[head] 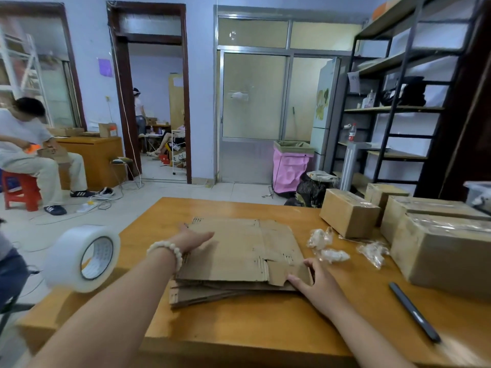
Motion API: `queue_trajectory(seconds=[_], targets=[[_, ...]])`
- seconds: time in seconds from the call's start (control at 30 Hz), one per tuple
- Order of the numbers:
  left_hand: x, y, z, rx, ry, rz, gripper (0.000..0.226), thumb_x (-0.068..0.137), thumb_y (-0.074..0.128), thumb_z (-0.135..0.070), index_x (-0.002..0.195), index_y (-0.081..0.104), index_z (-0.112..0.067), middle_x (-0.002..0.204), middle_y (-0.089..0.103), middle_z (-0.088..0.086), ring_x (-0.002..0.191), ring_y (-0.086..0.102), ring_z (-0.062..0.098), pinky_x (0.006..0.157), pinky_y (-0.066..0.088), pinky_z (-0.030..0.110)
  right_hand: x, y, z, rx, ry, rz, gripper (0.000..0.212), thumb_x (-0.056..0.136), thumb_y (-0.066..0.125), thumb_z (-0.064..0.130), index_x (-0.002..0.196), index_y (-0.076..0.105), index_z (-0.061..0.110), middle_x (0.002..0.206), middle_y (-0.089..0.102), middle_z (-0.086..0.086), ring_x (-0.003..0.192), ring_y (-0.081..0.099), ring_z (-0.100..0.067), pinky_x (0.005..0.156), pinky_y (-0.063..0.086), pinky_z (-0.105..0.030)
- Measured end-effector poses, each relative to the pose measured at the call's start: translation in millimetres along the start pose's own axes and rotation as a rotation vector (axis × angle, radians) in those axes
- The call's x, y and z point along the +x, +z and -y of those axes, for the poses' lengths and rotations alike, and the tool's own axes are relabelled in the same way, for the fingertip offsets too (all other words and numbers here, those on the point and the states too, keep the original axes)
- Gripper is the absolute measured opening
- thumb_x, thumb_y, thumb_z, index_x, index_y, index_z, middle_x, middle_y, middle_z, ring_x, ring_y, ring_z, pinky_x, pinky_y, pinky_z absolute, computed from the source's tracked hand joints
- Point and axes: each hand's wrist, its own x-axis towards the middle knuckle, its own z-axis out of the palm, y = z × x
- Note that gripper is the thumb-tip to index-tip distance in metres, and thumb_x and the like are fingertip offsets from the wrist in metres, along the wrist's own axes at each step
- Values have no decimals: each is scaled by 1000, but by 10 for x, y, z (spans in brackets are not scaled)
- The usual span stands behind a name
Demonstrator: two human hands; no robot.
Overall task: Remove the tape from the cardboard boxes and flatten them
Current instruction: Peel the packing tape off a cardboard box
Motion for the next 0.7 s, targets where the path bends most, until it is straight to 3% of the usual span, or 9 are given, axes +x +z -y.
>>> queue_trajectory(seconds=[0.07,0.17,0.33,0.43,0.57,0.7], targets=[[50,117,62,40,-23,-46,116,76,72,-61,153,2,-9,156,24,19,141,27,38,115,28,46,-5,15,1,-53,-25,2,63,82,62,57,131,40,25,132,46,4,112,43,-9,90,42,-25],[9,218,147,191,-15,-181,102,79,66,-65,150,19,-7,153,28,15,140,26,37,113,28,40,10,23,17,-120,-46,22,68,85,59,57,139,35,23,140,42,5,123,43,-11,96,41,-25],[75,267,217,138,0,-231,86,79,64,-62,141,36,-8,145,41,14,133,36,38,107,29,42,33,51,-2,-163,-57,68,89,79,59,65,149,22,25,151,30,8,135,33,-16,108,35,-34],[119,260,271,136,42,-219,82,83,63,-59,141,37,-7,145,43,15,133,37,39,108,29,42,36,68,-2,-190,-79,82,97,75,61,67,151,17,27,153,26,12,137,30,-15,110,34,-34],[235,260,293,62,83,-152,97,73,72,-64,146,29,-16,146,43,14,133,39,39,109,33,47,67,46,23,-140,-87,-18,82,83,61,56,149,26,23,143,37,9,127,38,-11,99,37,-24],[238,298,231,112,119,-108,99,76,74,-57,152,22,-18,151,36,16,135,36,39,109,34,47,71,51,5,-150,-63,-15,76,87,57,55,149,26,23,139,35,8,128,34,-12,104,36,-28]])
